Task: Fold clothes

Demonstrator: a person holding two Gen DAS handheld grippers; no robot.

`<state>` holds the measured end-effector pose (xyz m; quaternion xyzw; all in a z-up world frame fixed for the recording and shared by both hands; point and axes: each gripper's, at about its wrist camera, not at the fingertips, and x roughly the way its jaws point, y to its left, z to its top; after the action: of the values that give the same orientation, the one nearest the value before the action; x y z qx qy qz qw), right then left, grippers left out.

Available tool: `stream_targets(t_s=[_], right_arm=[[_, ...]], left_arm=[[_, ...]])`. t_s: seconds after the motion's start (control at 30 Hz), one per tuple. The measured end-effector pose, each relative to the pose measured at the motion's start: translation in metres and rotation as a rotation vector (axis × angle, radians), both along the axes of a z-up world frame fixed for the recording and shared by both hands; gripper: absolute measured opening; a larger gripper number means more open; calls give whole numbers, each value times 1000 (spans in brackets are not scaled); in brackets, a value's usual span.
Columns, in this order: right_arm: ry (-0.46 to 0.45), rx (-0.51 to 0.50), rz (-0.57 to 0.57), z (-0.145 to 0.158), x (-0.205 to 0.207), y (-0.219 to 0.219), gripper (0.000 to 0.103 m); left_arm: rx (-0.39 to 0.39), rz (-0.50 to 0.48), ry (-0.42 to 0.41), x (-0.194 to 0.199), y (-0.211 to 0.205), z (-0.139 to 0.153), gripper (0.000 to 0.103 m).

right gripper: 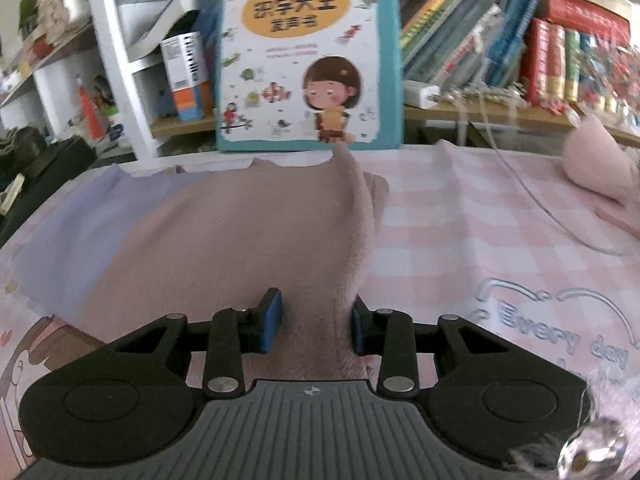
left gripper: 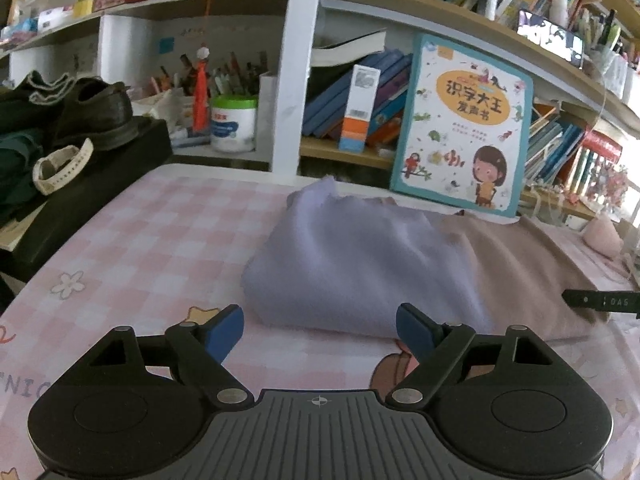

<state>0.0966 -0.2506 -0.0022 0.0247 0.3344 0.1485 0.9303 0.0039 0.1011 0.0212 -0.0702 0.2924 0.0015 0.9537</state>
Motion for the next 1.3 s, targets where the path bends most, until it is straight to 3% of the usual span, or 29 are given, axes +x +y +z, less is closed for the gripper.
stream_targets(t_s=[0.5,0.63,0.83,1.07,1.3], right_arm=[[-33,-24,44,1,6,35,35],[-51,-31,35,2,5,32,49],[-118,-41,50,16,-8,29,61],[-222,-103,161,26,-42,50,68],[-216,-96,243,24,-56,63,72]], left_arm=[[-105,71,45,5,26,-10,86],[-114,89,52,4,31,-10,86],[-153,118,58,5,35,-10,86],[-208,138,75,11,37,-12,86],[-250,165,87,18,41,-16,86]])
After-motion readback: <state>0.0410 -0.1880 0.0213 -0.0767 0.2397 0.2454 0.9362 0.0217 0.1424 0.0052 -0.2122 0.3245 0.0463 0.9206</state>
